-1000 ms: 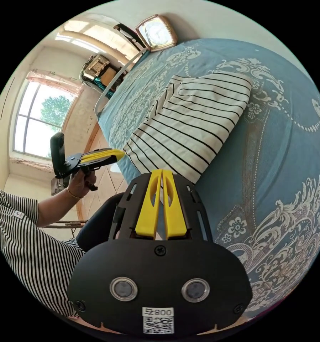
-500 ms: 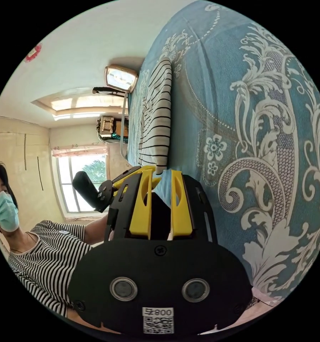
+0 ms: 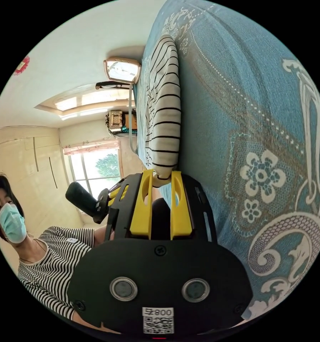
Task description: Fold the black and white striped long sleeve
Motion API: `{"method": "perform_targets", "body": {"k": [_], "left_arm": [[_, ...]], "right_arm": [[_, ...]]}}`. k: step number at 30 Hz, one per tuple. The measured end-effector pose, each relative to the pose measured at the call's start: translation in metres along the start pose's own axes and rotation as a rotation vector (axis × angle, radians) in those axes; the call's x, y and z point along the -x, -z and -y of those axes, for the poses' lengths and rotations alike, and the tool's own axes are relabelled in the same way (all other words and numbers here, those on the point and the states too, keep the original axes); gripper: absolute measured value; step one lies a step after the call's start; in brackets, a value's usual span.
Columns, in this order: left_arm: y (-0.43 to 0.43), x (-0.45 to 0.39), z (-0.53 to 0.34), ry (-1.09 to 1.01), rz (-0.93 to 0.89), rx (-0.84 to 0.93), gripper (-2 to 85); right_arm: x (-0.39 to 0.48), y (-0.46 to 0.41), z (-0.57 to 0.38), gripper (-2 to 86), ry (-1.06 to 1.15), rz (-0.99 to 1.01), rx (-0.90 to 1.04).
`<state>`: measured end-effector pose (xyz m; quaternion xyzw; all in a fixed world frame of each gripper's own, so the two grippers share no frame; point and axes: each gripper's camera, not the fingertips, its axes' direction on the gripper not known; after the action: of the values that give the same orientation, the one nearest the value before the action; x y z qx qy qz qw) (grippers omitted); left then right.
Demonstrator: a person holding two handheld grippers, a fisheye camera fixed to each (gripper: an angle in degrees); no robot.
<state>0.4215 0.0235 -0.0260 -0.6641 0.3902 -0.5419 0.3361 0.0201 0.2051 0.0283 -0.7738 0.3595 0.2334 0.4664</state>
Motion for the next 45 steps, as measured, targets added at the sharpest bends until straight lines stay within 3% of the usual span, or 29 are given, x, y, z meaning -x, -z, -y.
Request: {"method": "perform_targets", "body": {"k": [9,12,14,20,25,33,45], "left_arm": [[0.002,0.105,-0.103,0.337,-0.262,-0.106,1.2],[-0.019,0.156,-0.153,0.552,-0.49,-0.173,2.9],[-0.049,0.193,-0.193,0.722,-0.732,-0.248,5.8],[-0.105,0.244,-0.274,1.045,-0.989,-0.495,9.5],[-0.126,0.274,-0.315,1.188,-1.039,-0.617,8.9],[-0.134,0.308,-0.321,1.25,-1.065,-0.705,5.1],[-0.001,0.305,-0.271,0.934,-0.814,-0.613,2.6]], "right_arm": [[-0.005,0.036,-0.026,3.5,-0.034,0.084,-0.041],[0.002,0.051,-0.035,2.9,-0.023,0.128,-0.058],[0.014,0.062,-0.04,2.7,0.005,0.13,-0.062],[0.039,0.086,-0.048,2.5,0.052,0.143,-0.063],[0.046,0.107,-0.056,2.5,0.06,0.146,-0.063],[0.045,0.147,-0.08,2.5,0.052,0.156,-0.074],[0.054,0.242,-0.163,2.1,0.065,0.164,-0.146]]}}
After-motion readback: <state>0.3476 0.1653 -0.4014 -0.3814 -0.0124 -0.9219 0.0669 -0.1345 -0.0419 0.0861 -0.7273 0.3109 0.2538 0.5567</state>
